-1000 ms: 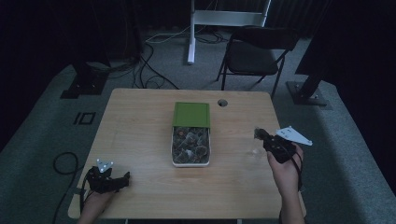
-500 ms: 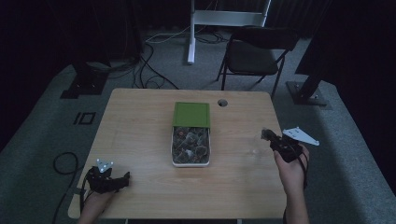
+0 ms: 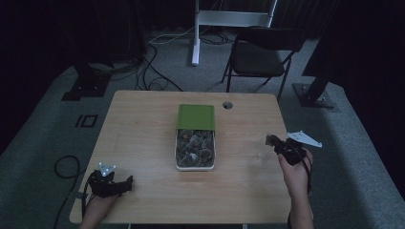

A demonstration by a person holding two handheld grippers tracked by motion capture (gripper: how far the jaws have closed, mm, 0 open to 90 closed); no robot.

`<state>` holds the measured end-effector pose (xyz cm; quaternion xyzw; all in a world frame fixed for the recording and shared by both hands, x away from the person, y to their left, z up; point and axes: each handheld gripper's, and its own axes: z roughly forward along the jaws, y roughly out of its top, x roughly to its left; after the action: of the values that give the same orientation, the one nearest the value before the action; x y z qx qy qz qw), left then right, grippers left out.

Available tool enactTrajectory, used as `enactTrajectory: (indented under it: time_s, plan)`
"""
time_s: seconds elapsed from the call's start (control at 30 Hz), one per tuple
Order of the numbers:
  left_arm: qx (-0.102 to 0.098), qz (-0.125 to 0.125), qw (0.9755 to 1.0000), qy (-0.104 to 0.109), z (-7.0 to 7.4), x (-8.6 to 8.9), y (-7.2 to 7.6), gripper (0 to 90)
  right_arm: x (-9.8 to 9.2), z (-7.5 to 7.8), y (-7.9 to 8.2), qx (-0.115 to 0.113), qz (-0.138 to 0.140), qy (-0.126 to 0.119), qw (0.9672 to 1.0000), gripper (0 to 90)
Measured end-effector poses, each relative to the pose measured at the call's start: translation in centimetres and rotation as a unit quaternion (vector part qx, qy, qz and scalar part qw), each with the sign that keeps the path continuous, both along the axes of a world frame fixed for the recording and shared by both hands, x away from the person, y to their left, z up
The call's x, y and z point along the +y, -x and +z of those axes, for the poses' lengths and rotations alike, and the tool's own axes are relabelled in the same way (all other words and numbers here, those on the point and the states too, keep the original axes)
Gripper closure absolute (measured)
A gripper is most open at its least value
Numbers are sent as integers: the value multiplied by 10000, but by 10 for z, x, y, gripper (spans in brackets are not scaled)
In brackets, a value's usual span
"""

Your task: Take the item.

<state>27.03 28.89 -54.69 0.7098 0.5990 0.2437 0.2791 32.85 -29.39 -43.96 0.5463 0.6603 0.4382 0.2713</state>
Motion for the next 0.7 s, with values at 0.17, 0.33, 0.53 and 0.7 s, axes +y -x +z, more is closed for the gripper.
enactTrajectory:
  time_s: [0.17,0.33,0.53,0.7]
  plan:
    - [-2,9,10000,4,0,0,0,22,-1,4,1,-57,18,-63,10000,847]
    - [-1,8,10000,5,0,0,0,22,0,13,6,-184,86,-58,9998,836]
    - [2,10,10000,4,0,0,0,22,7,20,10,-242,270,-6,9993,828]
    - [1,10,10000,5,0,0,0,22,15,21,13,-265,437,-20,9987,808]
